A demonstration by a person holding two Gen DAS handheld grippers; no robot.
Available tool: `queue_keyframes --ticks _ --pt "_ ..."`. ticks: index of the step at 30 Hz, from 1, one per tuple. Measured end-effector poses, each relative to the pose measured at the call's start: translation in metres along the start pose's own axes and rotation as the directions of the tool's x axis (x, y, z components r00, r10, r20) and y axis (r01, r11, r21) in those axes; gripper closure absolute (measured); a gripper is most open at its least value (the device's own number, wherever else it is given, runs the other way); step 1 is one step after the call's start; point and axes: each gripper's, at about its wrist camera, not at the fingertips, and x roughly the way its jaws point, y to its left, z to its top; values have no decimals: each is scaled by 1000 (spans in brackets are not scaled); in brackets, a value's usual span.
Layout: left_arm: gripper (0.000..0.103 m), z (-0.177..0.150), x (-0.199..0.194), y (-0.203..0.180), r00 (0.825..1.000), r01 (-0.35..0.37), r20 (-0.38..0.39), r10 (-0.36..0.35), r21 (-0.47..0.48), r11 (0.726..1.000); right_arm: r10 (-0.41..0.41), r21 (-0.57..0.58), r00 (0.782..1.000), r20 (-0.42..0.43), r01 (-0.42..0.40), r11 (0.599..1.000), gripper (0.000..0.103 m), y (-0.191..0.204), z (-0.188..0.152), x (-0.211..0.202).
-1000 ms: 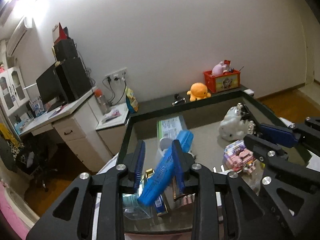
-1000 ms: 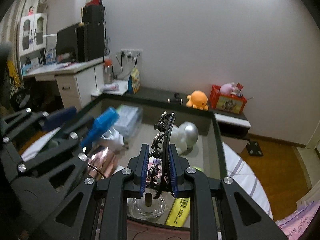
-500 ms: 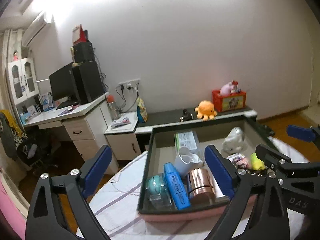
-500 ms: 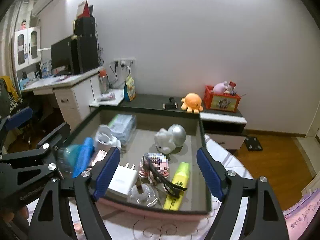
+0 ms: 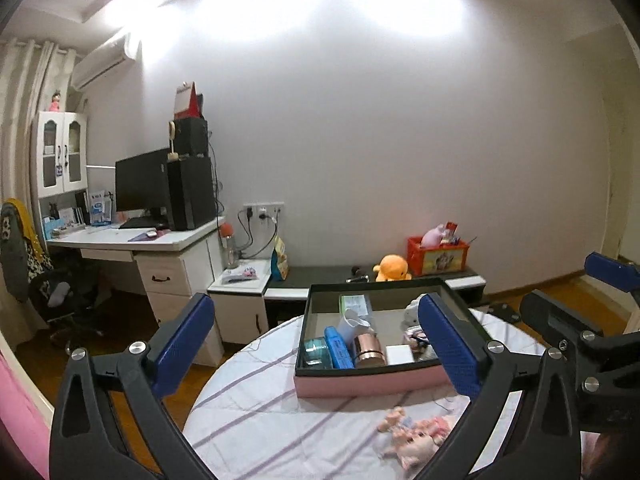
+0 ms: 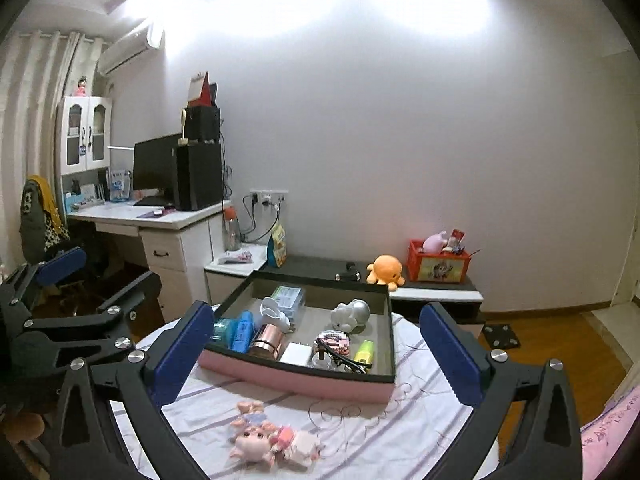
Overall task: Organize rigid objects
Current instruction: 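Withdraw both grippers from the box back over the bed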
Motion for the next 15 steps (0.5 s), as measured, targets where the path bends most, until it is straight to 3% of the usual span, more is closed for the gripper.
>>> queue_keyframes --ticks 6,15 --pt "0 -7 -51 -2 998 -8 66 8 2 1000 -11 -3 999 54 11 1000 0 7 -11 -51" --pt "0 -12 -83 -10 997 8 80 -9 17 1000 -33 17 997 74 32 999 0 3 -21 -91"
